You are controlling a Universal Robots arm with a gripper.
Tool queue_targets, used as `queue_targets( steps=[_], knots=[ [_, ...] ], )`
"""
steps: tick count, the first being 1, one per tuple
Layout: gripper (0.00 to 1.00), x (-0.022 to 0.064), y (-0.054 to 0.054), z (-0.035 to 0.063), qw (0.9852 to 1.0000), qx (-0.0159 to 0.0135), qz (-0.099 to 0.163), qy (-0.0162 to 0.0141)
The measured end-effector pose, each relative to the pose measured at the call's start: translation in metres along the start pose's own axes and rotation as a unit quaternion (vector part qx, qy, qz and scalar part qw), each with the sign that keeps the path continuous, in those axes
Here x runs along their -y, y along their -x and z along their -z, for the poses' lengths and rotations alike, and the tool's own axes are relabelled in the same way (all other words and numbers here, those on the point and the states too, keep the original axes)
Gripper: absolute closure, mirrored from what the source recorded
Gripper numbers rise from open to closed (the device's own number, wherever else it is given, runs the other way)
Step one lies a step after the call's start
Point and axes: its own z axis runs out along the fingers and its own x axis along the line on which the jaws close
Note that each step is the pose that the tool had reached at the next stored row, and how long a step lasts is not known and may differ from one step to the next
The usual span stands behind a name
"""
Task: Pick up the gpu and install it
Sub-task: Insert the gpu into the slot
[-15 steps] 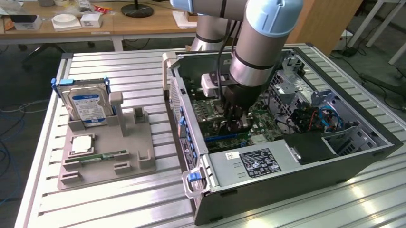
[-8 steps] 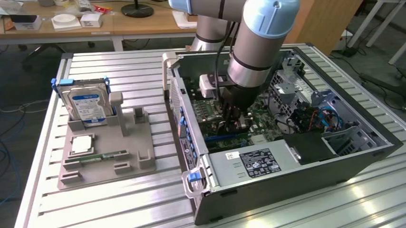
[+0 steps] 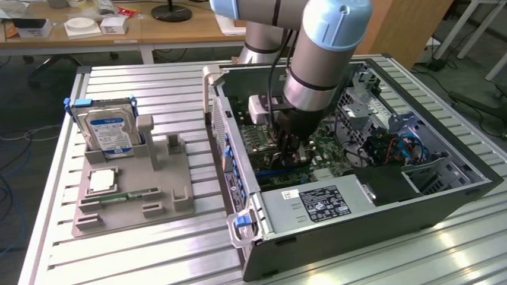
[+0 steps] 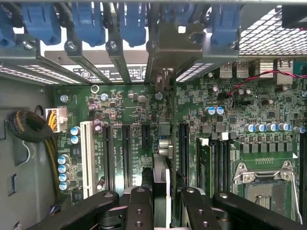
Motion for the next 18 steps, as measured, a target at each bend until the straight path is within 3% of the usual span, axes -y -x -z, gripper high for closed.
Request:
queue_targets(
  steps=[18],
  knots=[
    [0.73,0.0,0.0001,-0.0004,1.0,0.0,0.001,0.0]
  ],
)
